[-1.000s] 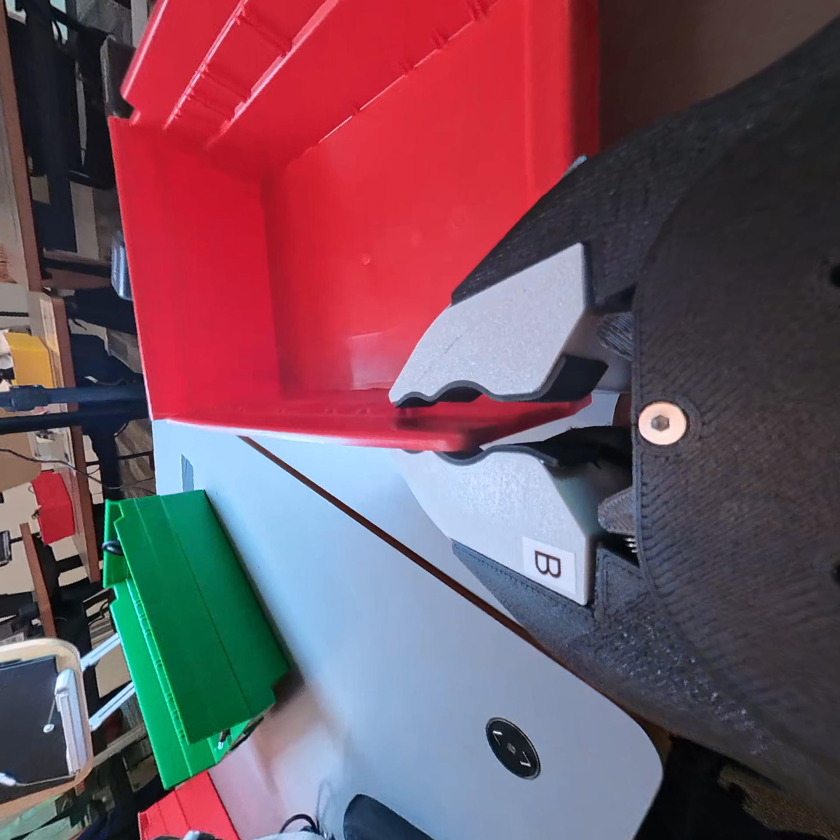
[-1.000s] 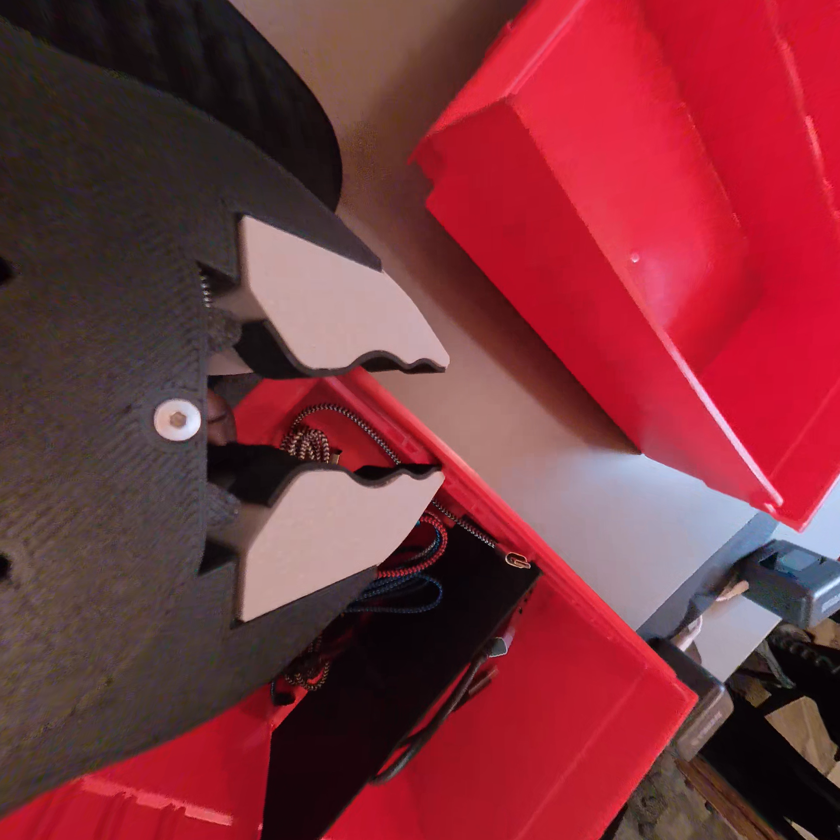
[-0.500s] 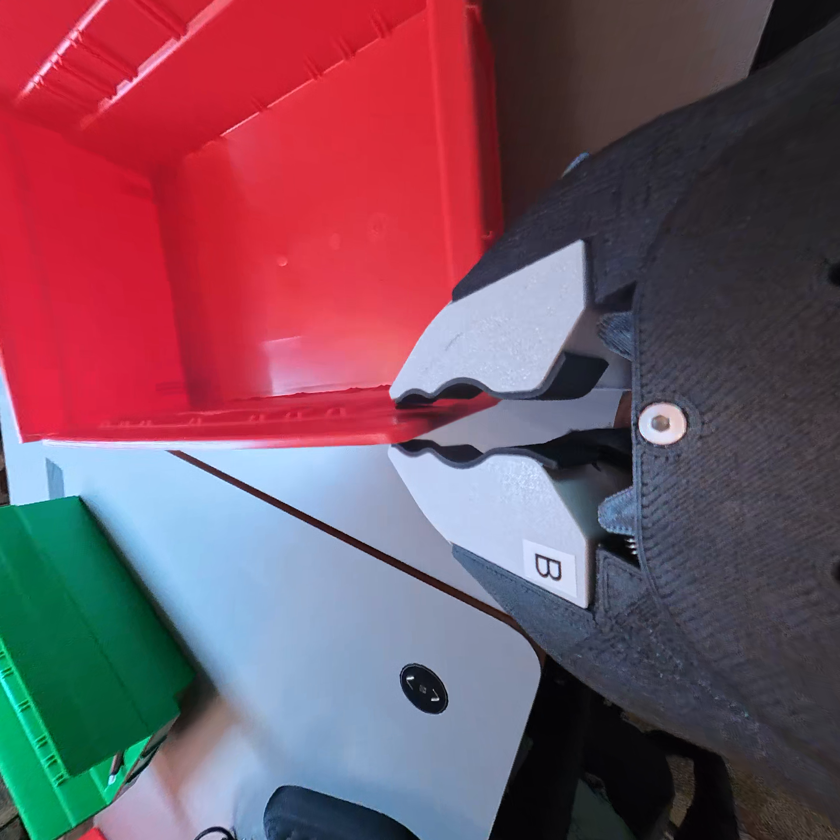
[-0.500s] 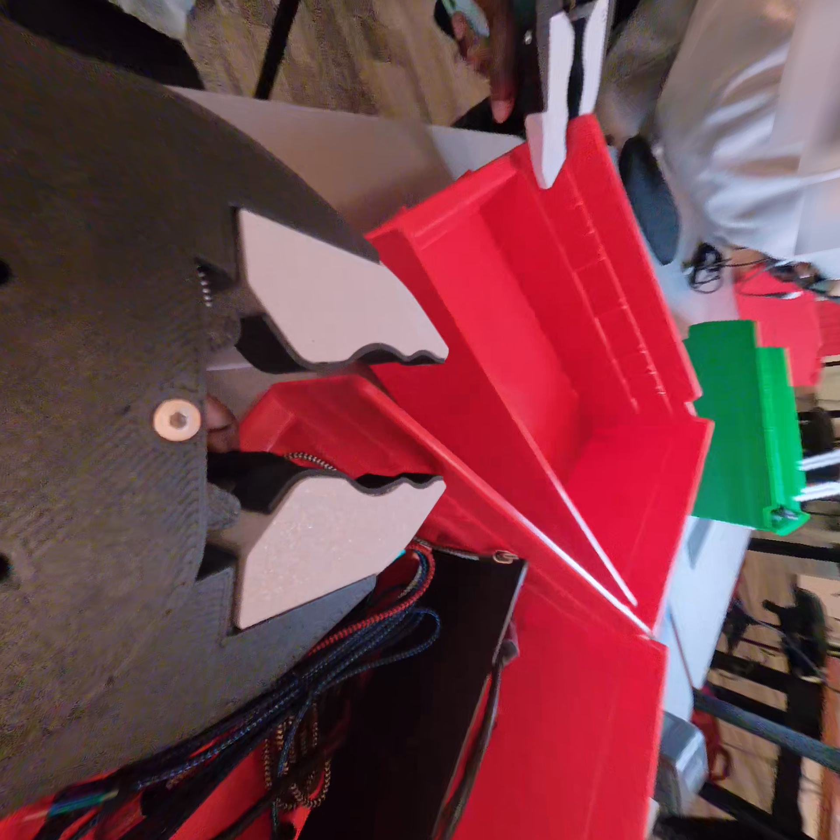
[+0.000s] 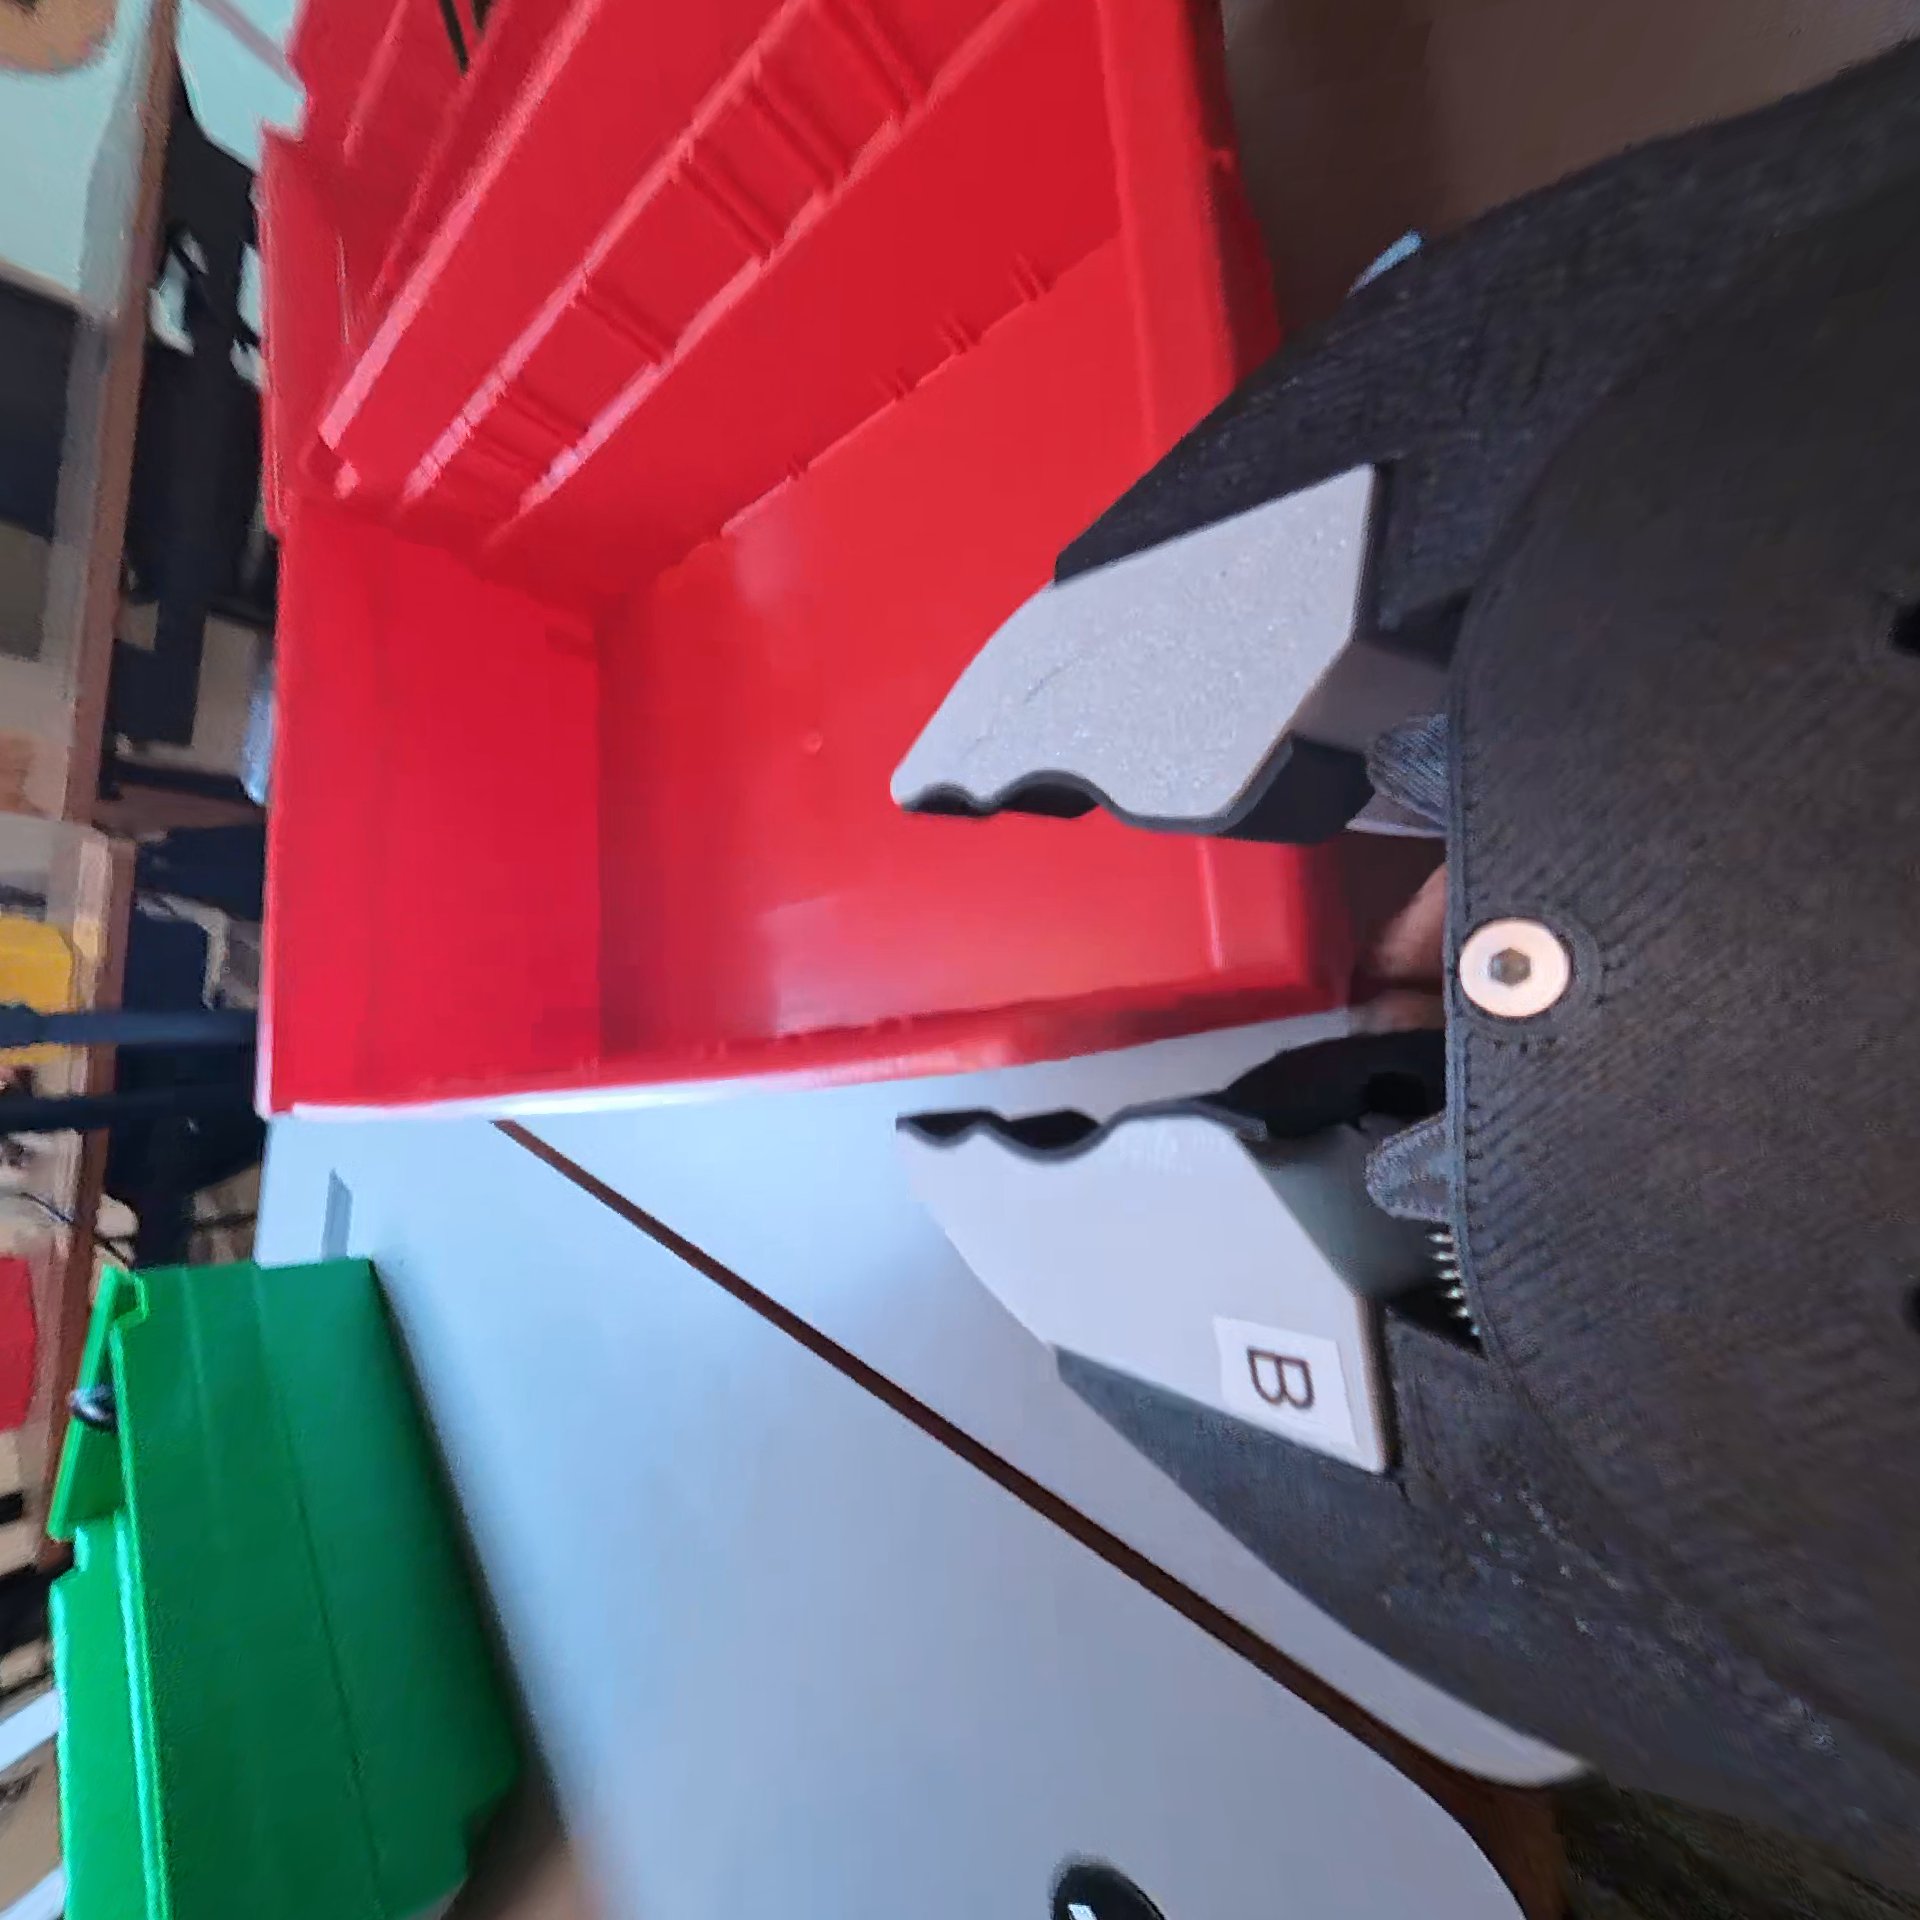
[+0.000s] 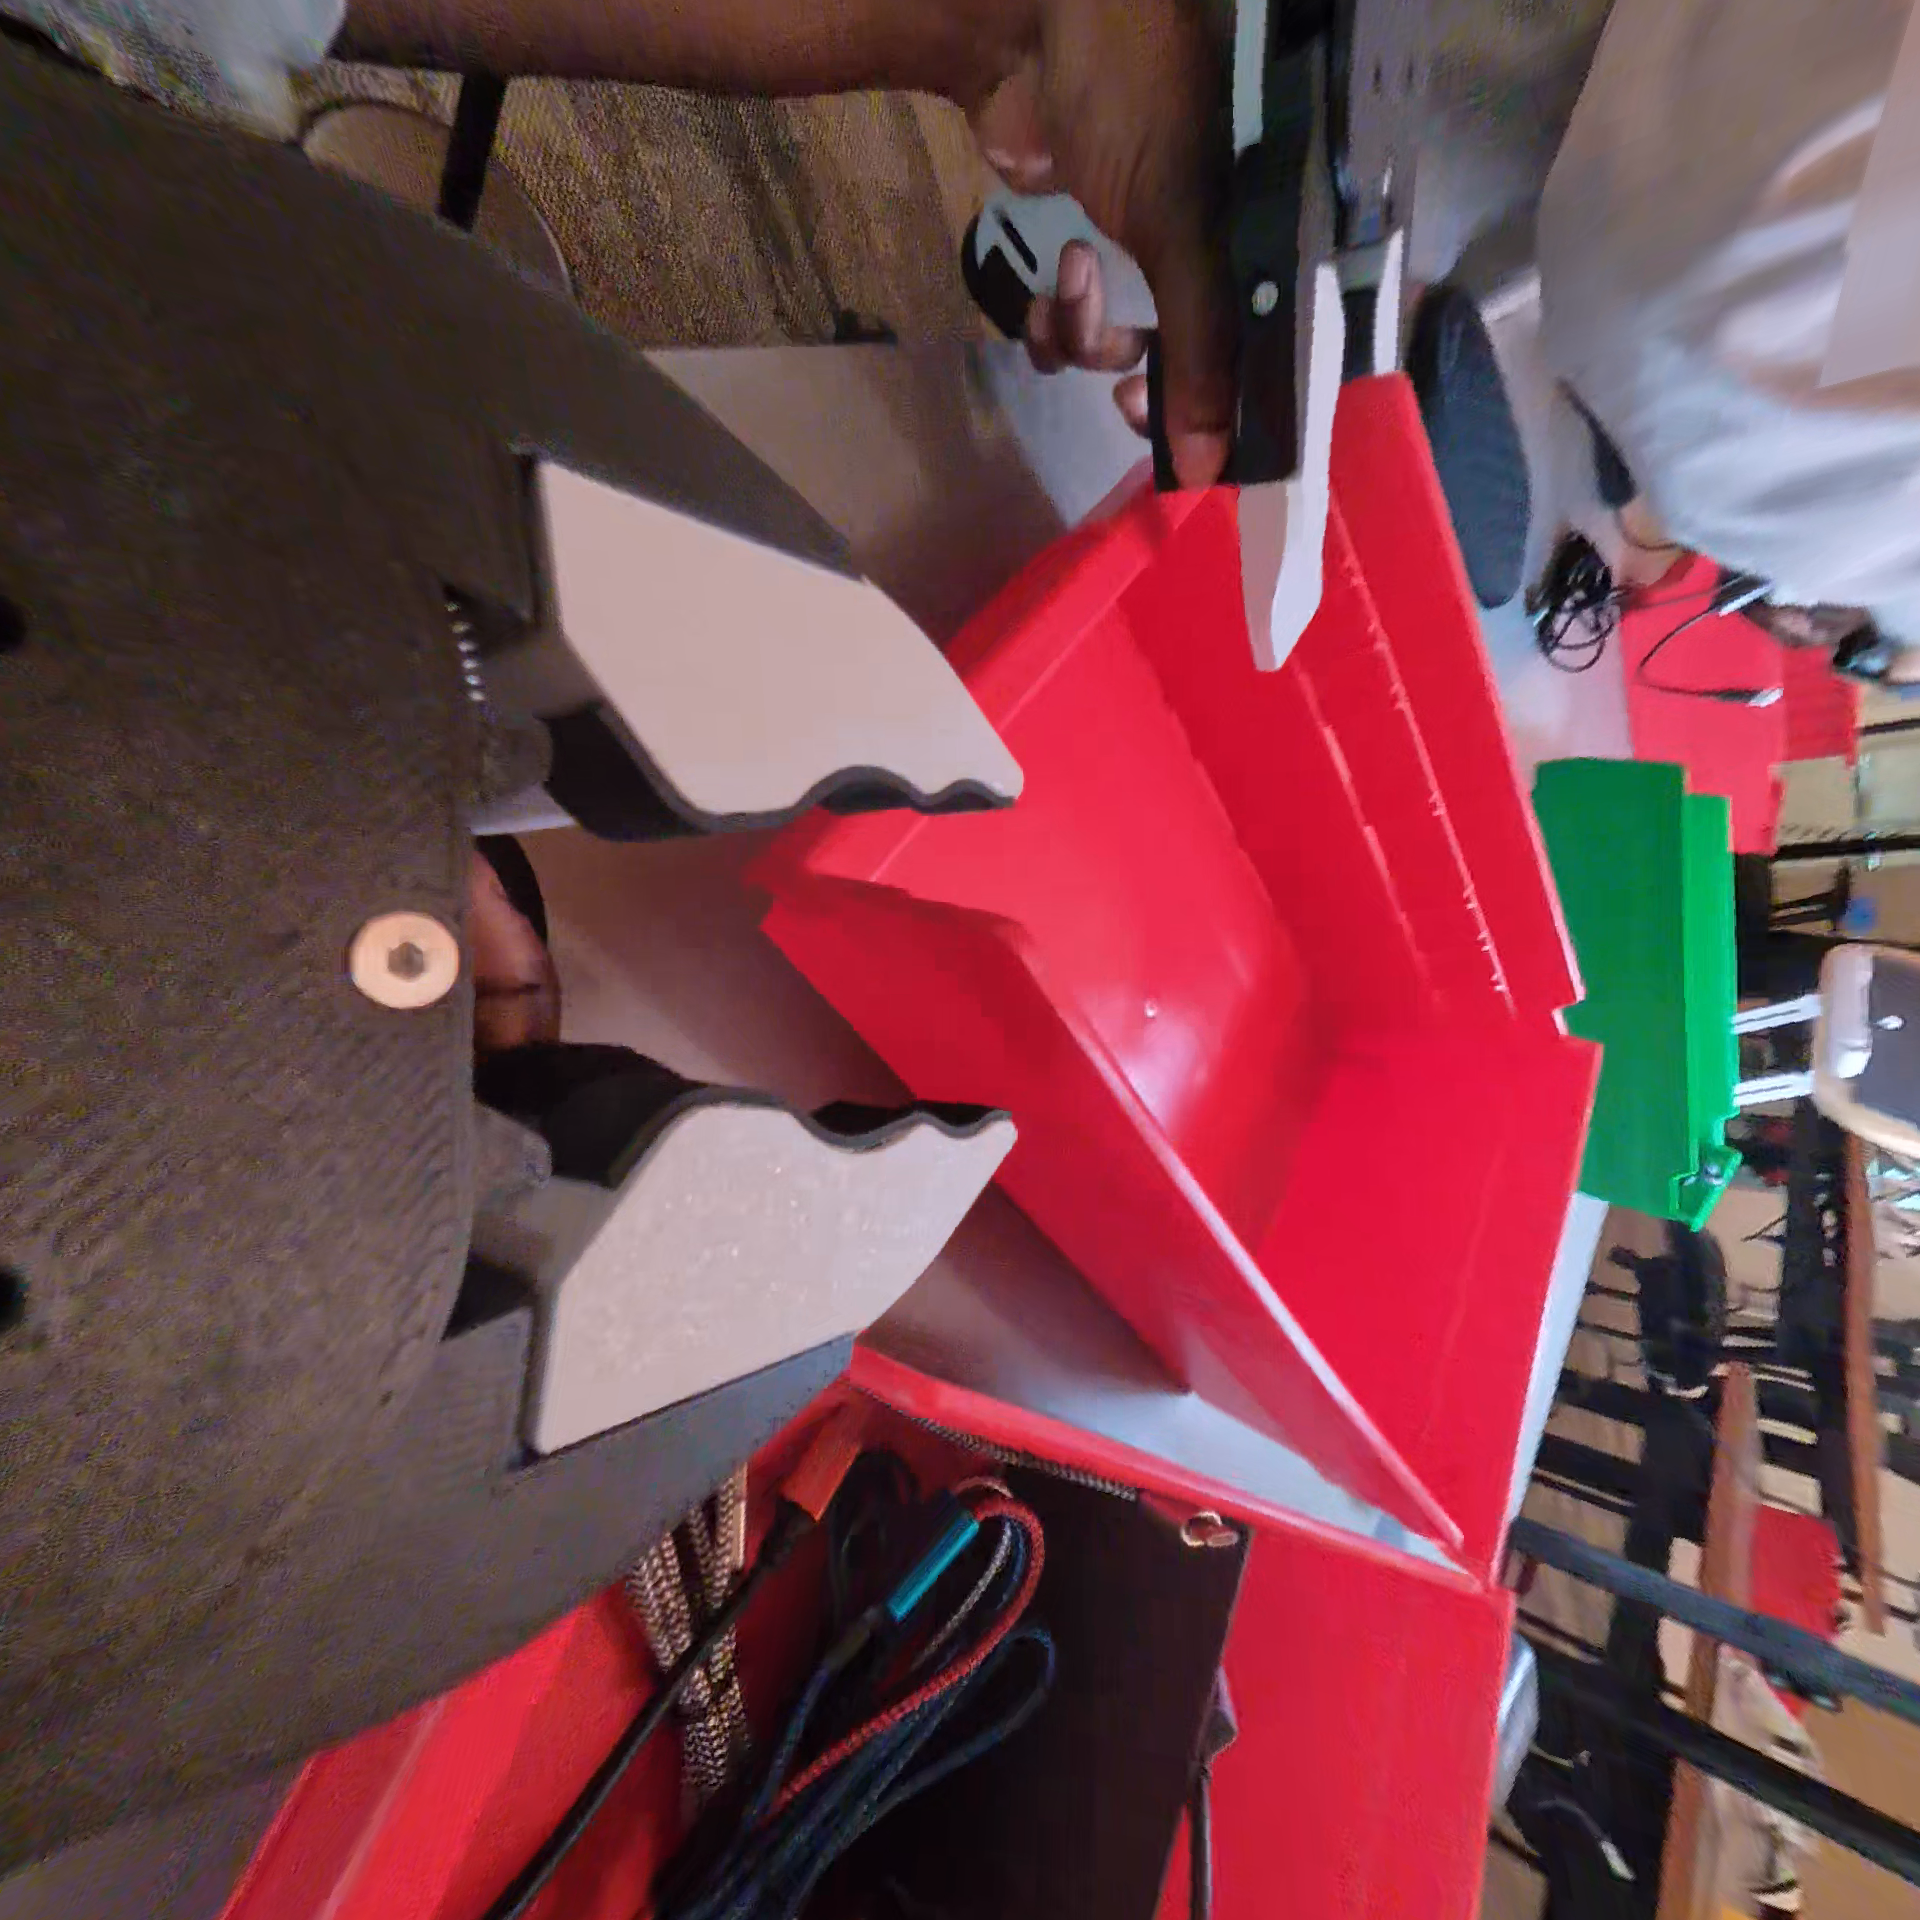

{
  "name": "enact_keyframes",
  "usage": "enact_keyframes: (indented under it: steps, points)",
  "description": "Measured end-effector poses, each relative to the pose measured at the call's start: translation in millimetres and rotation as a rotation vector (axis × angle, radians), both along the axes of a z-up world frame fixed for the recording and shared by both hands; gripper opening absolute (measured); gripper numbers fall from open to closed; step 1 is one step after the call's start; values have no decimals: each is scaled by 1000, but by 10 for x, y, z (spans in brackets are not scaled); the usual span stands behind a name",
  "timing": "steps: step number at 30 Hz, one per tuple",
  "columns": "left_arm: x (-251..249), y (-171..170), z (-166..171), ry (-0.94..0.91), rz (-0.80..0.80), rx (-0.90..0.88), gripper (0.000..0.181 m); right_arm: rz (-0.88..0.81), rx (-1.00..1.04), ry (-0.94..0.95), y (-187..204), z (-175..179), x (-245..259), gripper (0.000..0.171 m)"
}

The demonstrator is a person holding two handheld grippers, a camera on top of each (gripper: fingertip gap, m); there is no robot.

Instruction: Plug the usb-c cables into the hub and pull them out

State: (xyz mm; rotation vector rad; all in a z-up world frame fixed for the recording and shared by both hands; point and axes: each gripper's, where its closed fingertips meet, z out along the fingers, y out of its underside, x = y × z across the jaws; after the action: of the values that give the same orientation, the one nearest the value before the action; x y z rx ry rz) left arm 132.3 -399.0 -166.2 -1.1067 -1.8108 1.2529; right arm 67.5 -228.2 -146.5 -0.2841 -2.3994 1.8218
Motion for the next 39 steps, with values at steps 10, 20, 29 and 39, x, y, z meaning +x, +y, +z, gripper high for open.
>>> enact_keyframes:
  steps: [10,20,29,39]
  points:
    - [221,169,736,175,86,-163,11,-120,-50,292,35,489,-209,11]
    - [-250,1505,1761,467,-126,-355,13,-373,-213,600,1507,1387,-428,9]
    - [-1527,3408,1488,375,-595,-303,17,-821,-122,574,3564,1064,-991,8]
    - [-2379,4756,729,223,-808,-282,20,-990,64,580,4875,417,-1437,9]
